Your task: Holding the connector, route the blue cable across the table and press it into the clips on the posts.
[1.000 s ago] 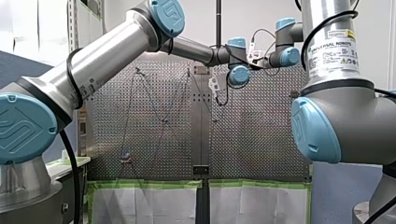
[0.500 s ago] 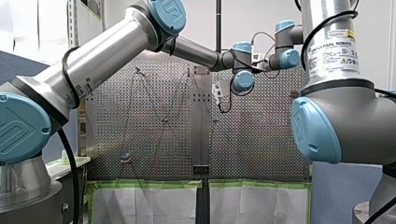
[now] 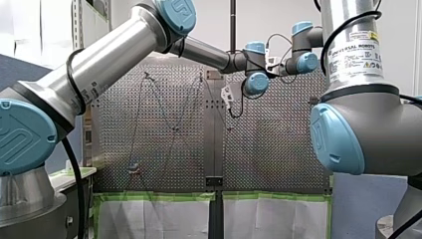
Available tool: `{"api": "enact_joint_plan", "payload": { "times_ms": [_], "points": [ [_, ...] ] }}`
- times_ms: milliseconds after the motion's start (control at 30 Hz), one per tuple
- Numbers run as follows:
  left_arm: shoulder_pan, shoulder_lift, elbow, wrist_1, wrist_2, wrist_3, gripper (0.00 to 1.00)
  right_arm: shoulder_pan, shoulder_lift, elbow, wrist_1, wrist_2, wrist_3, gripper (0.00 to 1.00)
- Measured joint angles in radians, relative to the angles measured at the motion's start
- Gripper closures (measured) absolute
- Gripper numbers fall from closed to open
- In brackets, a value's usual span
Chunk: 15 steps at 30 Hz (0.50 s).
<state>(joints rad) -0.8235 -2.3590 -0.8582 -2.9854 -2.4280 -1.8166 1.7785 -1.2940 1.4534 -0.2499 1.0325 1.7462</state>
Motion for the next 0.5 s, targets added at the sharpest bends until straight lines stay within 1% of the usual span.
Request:
{"api": "enact_joint_plan", "payload": {
  "times_ms": [133, 367, 500],
  "points": [
    [0.014, 0.009, 0.001, 0.020, 0.013, 0.001, 1.00, 0.000, 0.000, -0.001, -0.002, -0.002, 0.001, 1.00],
    [0.040, 0.023, 0.002, 0.070, 0.069, 0.026, 1.00, -0.004, 0.000, -0.003, -0.006, -0.013, 0.004, 1.00],
    [0.052, 0.023, 0.002, 0.081, 0.099, 0.036, 1.00, -0.009, 0.000, -0.003, -0.007, -0.014, 0.009, 1.00]
  ]
}}
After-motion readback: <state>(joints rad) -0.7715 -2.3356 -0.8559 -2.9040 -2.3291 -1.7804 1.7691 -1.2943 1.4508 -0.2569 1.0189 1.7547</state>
